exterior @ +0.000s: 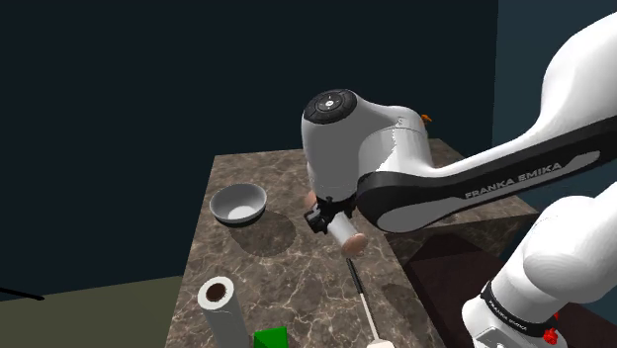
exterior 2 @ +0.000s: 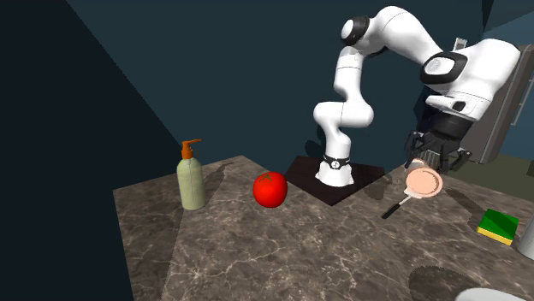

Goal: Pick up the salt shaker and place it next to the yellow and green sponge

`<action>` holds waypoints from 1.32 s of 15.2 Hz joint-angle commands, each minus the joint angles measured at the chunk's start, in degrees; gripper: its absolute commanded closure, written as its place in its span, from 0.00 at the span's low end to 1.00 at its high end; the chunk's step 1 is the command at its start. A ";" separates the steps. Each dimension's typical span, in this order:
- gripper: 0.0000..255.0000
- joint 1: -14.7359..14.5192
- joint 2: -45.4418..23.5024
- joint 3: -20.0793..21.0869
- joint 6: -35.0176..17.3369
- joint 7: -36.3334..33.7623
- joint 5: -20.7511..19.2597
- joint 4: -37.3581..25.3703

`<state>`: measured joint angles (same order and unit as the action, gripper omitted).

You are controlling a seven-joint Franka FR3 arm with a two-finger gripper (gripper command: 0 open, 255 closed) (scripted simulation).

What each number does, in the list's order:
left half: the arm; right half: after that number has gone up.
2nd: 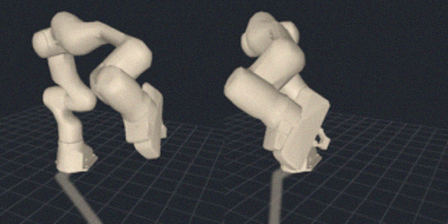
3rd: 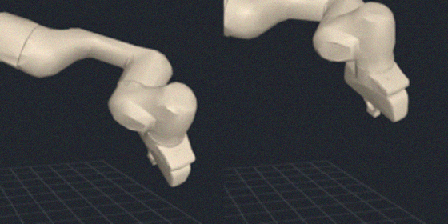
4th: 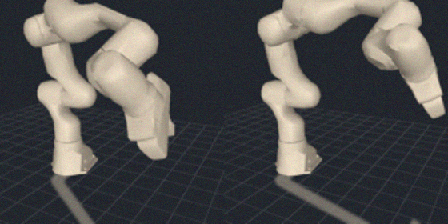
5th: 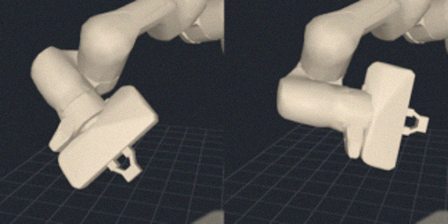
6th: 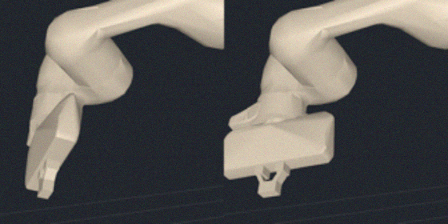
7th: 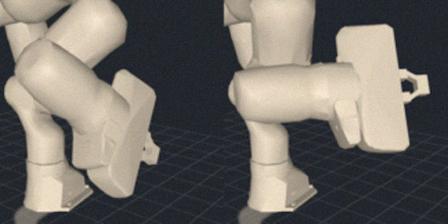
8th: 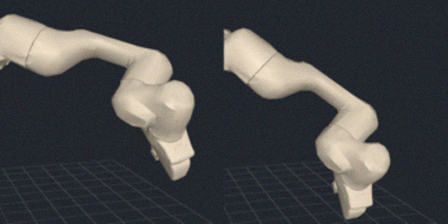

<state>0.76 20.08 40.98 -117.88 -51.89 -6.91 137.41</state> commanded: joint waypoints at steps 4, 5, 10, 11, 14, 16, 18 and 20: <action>1.00 2.69 -12.86 7.49 3.33 -9.93 -7.51 -11.31; 1.00 2.82 -15.93 8.75 4.45 -12.15 -9.66 -13.86; 1.00 0.70 -26.54 10.42 6.74 -19.74 -17.68 -20.32; 1.00 0.58 -27.03 10.33 6.21 -20.24 -18.18 -19.96; 1.00 0.20 -28.58 10.01 4.66 -21.79 -19.79 -18.95; 1.00 -0.10 -29.68 9.74 3.67 -22.85 -20.92 -18.35; 1.00 -0.42 -30.82 9.43 2.71 -23.94 -22.11 -17.81; 1.00 -0.79 -31.99 9.05 1.79 -25.05 -23.34 -17.32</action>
<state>0.15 -11.35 50.20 -115.56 -76.36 -29.63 119.78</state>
